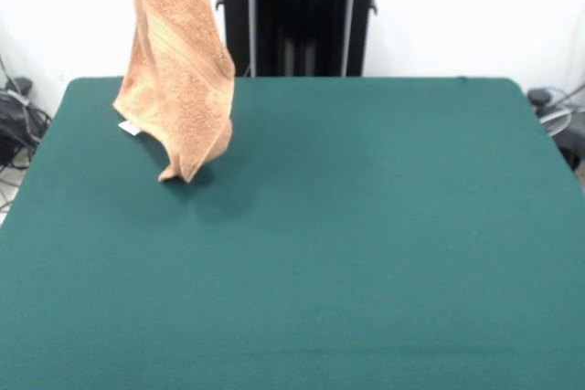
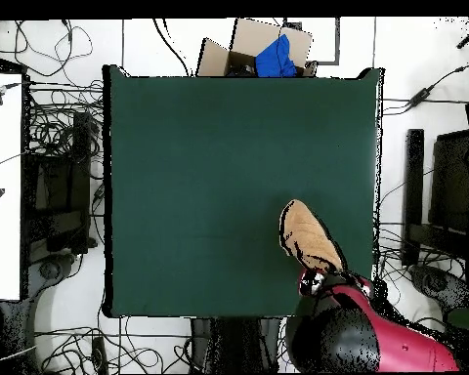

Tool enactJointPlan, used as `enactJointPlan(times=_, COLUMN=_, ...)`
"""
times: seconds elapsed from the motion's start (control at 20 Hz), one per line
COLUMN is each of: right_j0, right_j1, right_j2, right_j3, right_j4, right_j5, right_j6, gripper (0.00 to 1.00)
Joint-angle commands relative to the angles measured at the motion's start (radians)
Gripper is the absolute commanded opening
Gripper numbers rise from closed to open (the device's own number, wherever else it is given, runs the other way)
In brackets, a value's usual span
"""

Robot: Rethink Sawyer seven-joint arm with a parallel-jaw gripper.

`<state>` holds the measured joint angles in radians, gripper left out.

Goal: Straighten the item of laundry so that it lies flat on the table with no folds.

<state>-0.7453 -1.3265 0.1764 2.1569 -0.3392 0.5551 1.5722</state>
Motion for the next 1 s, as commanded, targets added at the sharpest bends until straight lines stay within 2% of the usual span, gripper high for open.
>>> enactJointPlan(times=0.05, right_j0=-0.005, right_j1=0.064, right_j2=0.056, right_j3=-0.016, right_j4=0.053, right_j5=0.077, right_j6=-0.009, gripper=0.0)
enactJointPlan(times=0.45, right_j0=-0.027, right_j1=0.056, right_j2=0.079, right_j3=-0.035, right_j4=0.074, right_j5=0.091, right_j6=-0.071, gripper=0.0)
enactJointPlan(times=0.8, right_j0=-0.041, right_j1=0.086, right_j2=0.106, right_j3=-0.053, right_j4=0.089, right_j5=0.075, right_j6=-0.083, gripper=0.0)
enactJointPlan(times=1.0, right_j0=-0.055, right_j1=0.075, right_j2=0.111, right_j3=-0.037, right_j4=0.096, right_j5=0.074, right_j6=-0.093, gripper=0.0)
